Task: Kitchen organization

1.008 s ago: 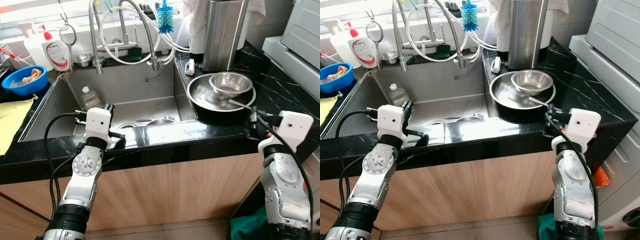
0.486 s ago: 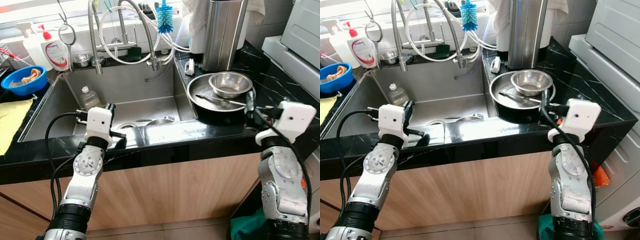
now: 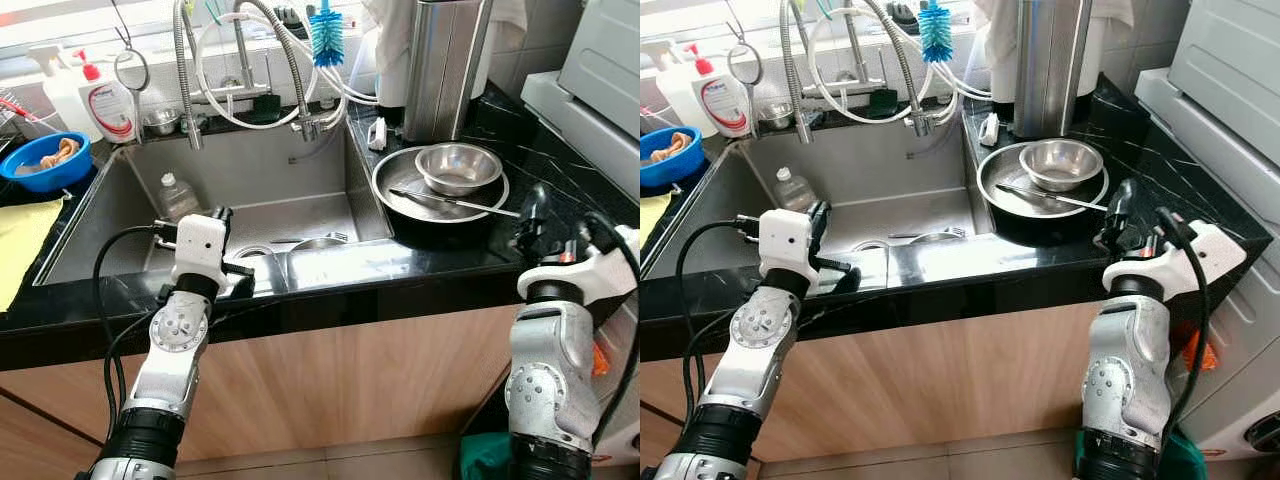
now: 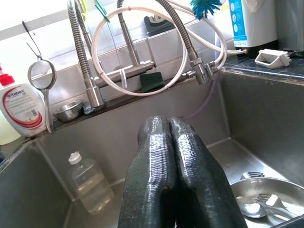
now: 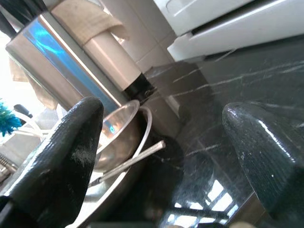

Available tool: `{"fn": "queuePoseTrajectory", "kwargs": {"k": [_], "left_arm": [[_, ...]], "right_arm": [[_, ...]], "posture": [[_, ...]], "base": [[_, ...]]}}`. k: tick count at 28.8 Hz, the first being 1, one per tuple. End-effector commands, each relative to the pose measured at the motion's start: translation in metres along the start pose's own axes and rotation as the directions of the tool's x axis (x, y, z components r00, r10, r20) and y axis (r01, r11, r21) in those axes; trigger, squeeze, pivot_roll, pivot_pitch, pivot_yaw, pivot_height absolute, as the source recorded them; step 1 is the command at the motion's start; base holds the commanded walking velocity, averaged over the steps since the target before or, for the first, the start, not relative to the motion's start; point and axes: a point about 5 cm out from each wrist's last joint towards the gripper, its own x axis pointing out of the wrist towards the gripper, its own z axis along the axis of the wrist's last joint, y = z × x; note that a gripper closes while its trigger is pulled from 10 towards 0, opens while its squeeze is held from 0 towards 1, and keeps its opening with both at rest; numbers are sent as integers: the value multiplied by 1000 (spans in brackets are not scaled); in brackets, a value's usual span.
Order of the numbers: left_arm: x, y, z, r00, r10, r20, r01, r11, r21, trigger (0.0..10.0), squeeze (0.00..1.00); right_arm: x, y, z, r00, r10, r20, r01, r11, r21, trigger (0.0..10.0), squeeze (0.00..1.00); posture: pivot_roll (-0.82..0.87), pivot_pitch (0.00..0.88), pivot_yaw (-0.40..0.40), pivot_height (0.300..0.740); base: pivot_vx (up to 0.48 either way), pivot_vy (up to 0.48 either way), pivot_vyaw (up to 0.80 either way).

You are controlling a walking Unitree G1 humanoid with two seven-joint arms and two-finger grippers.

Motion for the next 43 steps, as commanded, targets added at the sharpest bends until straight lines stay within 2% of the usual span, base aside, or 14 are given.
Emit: {"fn": "queuePoseTrajectory", "kwargs": {"k": [1,8,13,14,15,21,22,26,28,31,33,36,38,43], "left_arm": [[2,6,2,1000,18,5,-18,1000,9,10000,0],[1,4,1,1000,18,2,-18,1000,6,10000,0],[1,3,0,1000,16,-1,-16,1000,6,10000,0],[1,4,0,1000,17,-1,-17,1000,6,10000,0],[1,4,0,1000,18,-1,-18,1000,8,10000,0],[1,4,0,1000,19,-2,-19,1000,10,10000,0],[1,5,0,1000,19,-3,-19,1000,11,10000,0],[0,5,0,1000,20,-4,-20,1000,12,10000,0],[1,6,0,1000,22,-3,-22,1000,13,10000,0],[0,6,0,1000,22,-2,-22,1000,14,10000,0],[0,6,0,1000,23,-2,-23,1000,15,10000,0],[1,7,1,1000,24,-1,-24,1000,16,10000,0],[1,7,1,1000,23,1,-23,1000,16,10000,0],[1,7,1,1000,22,2,-22,1000,16,10000,0]], "right_arm": [[1,2,-11,998,-9,-66,10,1000,15,10000,0],[7,8,-9,998,7,-60,-5,999,36,10000,0],[13,13,-10,998,19,-60,-15,998,59,2549,0],[13,14,-10,998,22,-58,-18,998,62,2824,0],[15,17,-10,998,32,-59,-28,998,64,10000,0],[18,18,-12,997,33,-65,-29,997,69,10000,0],[19,19,-13,997,35,-65,-29,996,83,0,0],[20,21,-14,997,41,-67,-35,995,95,0,0],[20,23,-17,996,45,-77,-37,995,96,10000,0],[19,24,-20,995,47,-86,-39,995,92,10000,0],[19,24,-20,995,48,-85,-40,995,96,0,0],[20,23,-21,995,44,-85,-36,994,100,0,0],[20,23,-21,995,42,-86,-34,995,96,8157,0],[20,23,-22,996,39,-86,-31,995,93,8863,0]], "posture": [[-222,0,92,731],[-225,0,92,731],[-226,0,92,731],[-223,0,92,731],[-224,0,93,731],[-220,0,93,731],[-219,0,93,731],[-219,0,93,731],[-215,0,92,731],[-214,0,92,731],[-212,0,93,731],[-211,0,93,731],[-211,0,93,731],[-211,0,93,731]], "base": [[0,0,0],[0,0,0],[0,0,0],[0,0,0],[0,0,0],[0,0,0],[0,0,0],[0,0,0],[0,0,0],[0,0,0],[0,0,0],[0,0,0],[0,0,0],[0,0,0]]}}
